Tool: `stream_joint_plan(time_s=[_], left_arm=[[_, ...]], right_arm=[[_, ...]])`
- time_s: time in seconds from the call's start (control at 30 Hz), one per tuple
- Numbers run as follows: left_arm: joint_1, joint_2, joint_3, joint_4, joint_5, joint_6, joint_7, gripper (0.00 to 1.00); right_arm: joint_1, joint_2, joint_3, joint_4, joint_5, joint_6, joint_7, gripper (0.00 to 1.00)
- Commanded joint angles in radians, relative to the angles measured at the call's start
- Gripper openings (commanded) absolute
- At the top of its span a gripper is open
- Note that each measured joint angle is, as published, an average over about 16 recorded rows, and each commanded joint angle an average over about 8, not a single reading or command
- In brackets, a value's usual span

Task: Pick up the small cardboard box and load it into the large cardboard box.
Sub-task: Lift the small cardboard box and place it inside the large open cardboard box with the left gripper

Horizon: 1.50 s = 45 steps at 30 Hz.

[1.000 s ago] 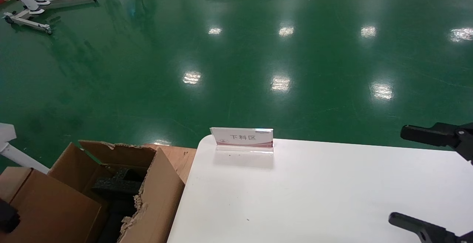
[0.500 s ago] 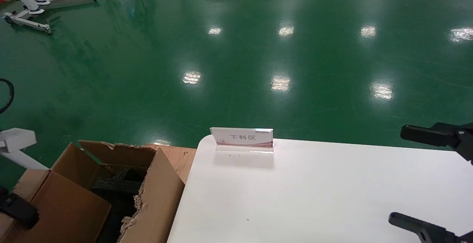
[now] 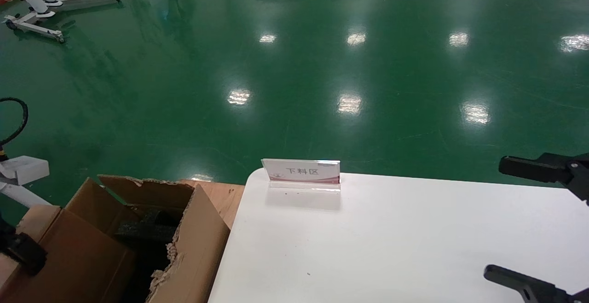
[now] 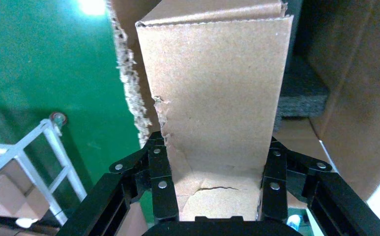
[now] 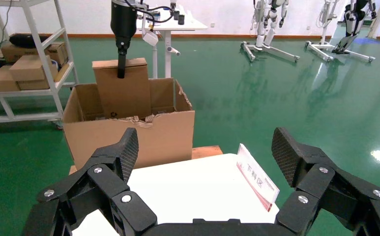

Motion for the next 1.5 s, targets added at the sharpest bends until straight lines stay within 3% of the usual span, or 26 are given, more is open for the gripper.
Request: stream_joint_plan(time_s=[0.03,0.73,1.5], left_arm=[[0.020,0.007,-0.004,0.012,0.005,-0.007,-0.003,0.00],[0.205,0.080,-0.044,0.127,0.010,-0.056,-0.042,0.00],[0.335,0.089,-0.066,0.203,0.006,-0.123,-0.024,0.00]], right_arm=[[0.000,0.000,0.000,0.000,0.000,0.000,0.000,1.00],[0.000,0.000,0.000,0.000,0.000,0.000,0.000,1.00],[0.000,0.000,0.000,0.000,0.000,0.000,0.000,1.00]])
